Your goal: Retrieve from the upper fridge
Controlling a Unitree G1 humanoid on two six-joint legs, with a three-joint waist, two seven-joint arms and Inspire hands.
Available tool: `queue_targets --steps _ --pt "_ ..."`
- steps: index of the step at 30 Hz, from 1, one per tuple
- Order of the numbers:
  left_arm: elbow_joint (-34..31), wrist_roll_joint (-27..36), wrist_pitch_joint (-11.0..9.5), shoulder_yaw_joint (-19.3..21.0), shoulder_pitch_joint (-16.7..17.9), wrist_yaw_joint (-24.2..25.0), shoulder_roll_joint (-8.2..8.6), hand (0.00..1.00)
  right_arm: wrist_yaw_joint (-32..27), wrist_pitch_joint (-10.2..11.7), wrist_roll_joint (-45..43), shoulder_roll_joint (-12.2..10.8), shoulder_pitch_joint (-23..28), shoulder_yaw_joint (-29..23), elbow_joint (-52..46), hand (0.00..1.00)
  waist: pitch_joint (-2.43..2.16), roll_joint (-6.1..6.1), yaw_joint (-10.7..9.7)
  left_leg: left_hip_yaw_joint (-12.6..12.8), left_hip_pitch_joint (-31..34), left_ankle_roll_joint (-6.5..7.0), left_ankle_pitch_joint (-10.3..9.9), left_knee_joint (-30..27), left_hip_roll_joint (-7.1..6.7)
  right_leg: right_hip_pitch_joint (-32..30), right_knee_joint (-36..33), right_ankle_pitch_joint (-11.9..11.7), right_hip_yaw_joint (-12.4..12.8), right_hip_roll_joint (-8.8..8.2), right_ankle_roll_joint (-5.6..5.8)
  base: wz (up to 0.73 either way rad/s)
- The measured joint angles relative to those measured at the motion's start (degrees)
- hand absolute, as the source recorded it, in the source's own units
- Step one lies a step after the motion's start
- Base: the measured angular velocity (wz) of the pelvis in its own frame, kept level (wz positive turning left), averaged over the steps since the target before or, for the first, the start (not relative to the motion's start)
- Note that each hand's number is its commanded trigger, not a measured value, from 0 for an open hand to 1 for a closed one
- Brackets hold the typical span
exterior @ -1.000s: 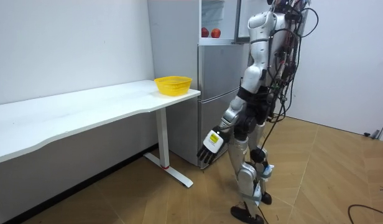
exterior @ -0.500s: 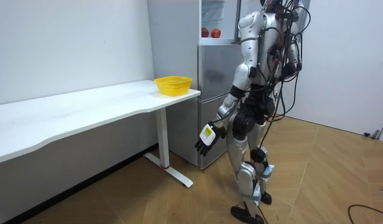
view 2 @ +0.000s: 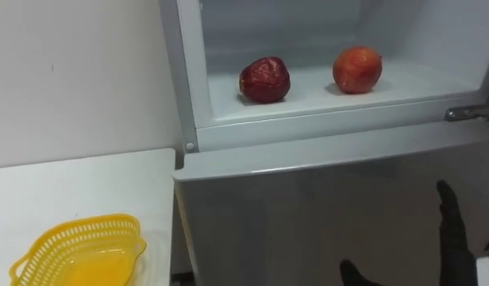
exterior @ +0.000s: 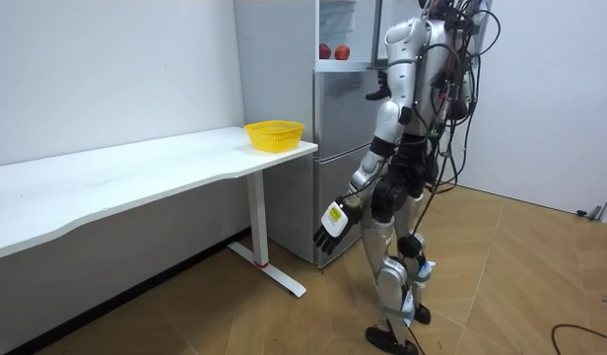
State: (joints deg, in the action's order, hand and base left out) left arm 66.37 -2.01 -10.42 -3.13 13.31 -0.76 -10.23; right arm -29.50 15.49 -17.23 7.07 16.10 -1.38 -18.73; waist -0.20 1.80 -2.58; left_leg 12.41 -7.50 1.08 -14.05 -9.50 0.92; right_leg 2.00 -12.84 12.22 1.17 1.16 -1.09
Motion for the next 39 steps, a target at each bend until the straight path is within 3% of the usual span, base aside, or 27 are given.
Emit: queue_targets --steps 2,6,10,17,23,26,28,35,39 --pt "0.06 -0.02 0.05 -0.07 0.09 0.11 -0.01 0.0 -0.65 1.11 -1.5 0.42 -0.19 0.45 -1.12 0.0 -0.02 -0.08 0.87 -0.12 0.1 0.0 0.0 0.01 0.0 0.08 0.21 -0.09 -0.26 -0.04 0.05 0.05" --pt "2.03 -1.33 0.27 0.04 0.03 0.19 -0.09 0.0 -3.03 1.32 -3.34 1.08 -1.33 1.58 -3.62 0.0 -0.17 -0.48 2.88 -0.15 0.24 0.0 0.0 0.03 0.0 0.11 0.21 -0.38 -0.28 -0.03 0.08 0.0" --pt "4.43 -2.73 1.77 -0.51 0.11 0.36 -0.27 0.0 -4.8 2.24 -3.31 2.24 -2.85 3.05 -5.29 0.0 -0.21 -1.41 3.67 -0.43 0.13 0.0 0.0 0.02 0.02 0.52 0.39 -0.44 -0.43 -0.02 0.07 0.02" --pt "4.61 -6.57 3.17 -0.56 -0.3 1.52 -0.59 0.0 -4.56 2.3 -0.48 4.21 -7.77 3.1 -5.48 0.0 0.03 -2.54 4.28 -3.05 -0.01 -0.02 0.01 -0.09 -0.01 2.38 1.28 -0.63 -3.04 -0.27 0.0 0.18" --pt "4.05 -12.13 5.53 0.17 -0.31 2.91 -0.61 0.0 -2.7 2.26 5.81 4.66 -13.41 1.73 -5.72 0.0 0.02 -3.3 4.15 -4.64 -0.32 -0.22 0.14 -0.24 -0.06 3.76 2.29 -0.78 -4.5 -0.4 -0.11 0.13" --pt "3.79 -14.17 6.63 0.15 -0.37 4.07 -0.41 0.0 -2.03 1.94 9.12 6.35 -16.61 -0.23 -3.63 0.0 0.16 -3.74 4.48 -4.87 -0.23 -0.22 0.14 -0.72 -0.09 3.94 2.28 -0.78 -4.68 -0.47 -0.11 0.06" --pt "3.82 -14.43 7.24 0.15 -0.54 4.33 -0.38 0.0 -0.88 1.88 11.0 7.19 -18.96 -1.19 -1.49 0.0 0.67 -4.21 4.26 -5.46 -0.03 -0.23 0.14 -1.3 -0.16 4.08 2.3 -0.78 -5.95 -0.78 -0.11 0.16" --pt "2.14 -15.17 9.74 -0.07 -0.82 6.1 -0.4 0.0 2.38 -0.31 16.25 8.37 -25.08 -2.4 5.07 0.0 0.48 -4.86 4.41 -6.49 0.5 -0.2 0.15 -1.88 -0.44 4.52 2.92 -0.87 -7.14 -1.09 -0.03 0.09" --pt "0.5 -16.55 10.31 0.27 -0.43 6.47 -0.42 0.0 2.73 -1.89 17.59 10.27 -29.49 -3.41 10.36 0.0 0.41 -5.11 4.68 -7.46 0.34 -0.21 0.15 -1.85 -0.49 4.97 3.1 -0.87 -7.72 -1.05 -0.03 0.1"
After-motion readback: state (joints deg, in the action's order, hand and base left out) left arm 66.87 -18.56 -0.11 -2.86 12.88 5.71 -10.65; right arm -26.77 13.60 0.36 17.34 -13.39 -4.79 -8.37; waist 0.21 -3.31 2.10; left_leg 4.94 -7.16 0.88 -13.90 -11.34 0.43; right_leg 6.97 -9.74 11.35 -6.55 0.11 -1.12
